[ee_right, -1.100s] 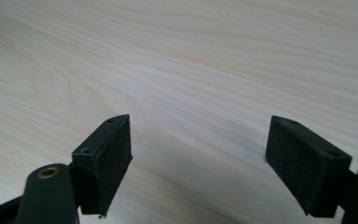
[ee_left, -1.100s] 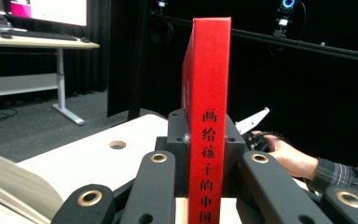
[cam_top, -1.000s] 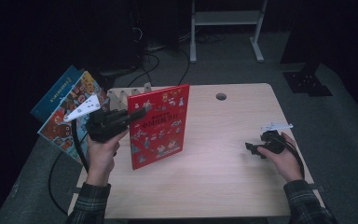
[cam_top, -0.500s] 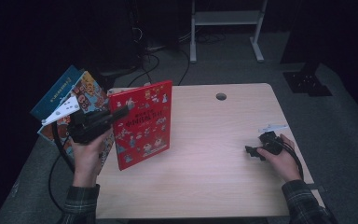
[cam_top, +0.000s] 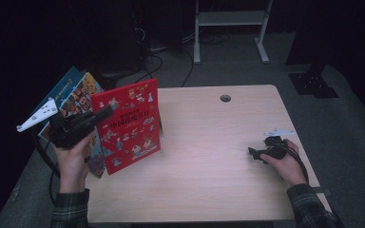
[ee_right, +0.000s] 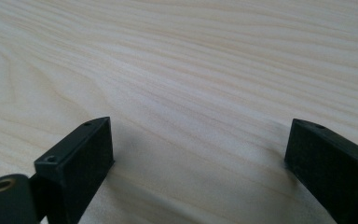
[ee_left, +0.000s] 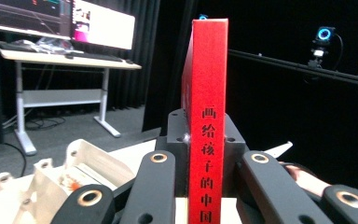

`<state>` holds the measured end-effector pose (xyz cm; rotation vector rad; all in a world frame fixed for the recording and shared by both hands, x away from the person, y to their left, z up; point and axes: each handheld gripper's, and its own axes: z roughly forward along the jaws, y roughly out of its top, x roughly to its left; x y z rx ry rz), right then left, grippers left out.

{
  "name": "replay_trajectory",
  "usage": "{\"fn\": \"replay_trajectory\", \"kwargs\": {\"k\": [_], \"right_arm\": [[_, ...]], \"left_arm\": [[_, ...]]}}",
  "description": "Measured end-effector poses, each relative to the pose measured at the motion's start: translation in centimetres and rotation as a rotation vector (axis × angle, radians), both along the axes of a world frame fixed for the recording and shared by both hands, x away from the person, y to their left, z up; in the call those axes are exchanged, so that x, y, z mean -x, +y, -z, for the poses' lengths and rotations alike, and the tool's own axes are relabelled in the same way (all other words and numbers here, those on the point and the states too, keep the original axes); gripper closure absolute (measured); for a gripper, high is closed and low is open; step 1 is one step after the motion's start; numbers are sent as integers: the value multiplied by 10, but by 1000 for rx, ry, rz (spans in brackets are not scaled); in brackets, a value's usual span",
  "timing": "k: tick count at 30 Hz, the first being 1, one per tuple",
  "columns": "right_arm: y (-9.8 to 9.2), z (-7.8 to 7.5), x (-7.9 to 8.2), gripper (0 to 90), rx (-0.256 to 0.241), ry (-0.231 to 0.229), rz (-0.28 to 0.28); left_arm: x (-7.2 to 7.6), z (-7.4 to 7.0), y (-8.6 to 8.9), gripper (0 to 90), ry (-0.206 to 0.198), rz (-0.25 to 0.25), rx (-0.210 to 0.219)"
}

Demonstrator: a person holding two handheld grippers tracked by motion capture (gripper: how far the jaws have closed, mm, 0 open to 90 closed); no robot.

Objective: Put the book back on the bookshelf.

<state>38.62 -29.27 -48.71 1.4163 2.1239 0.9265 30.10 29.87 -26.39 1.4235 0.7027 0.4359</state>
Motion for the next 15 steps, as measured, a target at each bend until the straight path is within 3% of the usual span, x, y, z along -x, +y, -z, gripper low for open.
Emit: {"fn": "replay_trajectory", "kwargs": {"k": [6,7,15], "right_arm": [[0,0,0,69,0,-1,0],[0,0,0,68,0,-1,1],[0,0,0,69,1,-2,2]], "left_arm": [[5,-1,16,799,-10,-63,-1],[5,0,20,799,-14,-92,-3],[2,8,29,800,-22,-201,-22]]}}
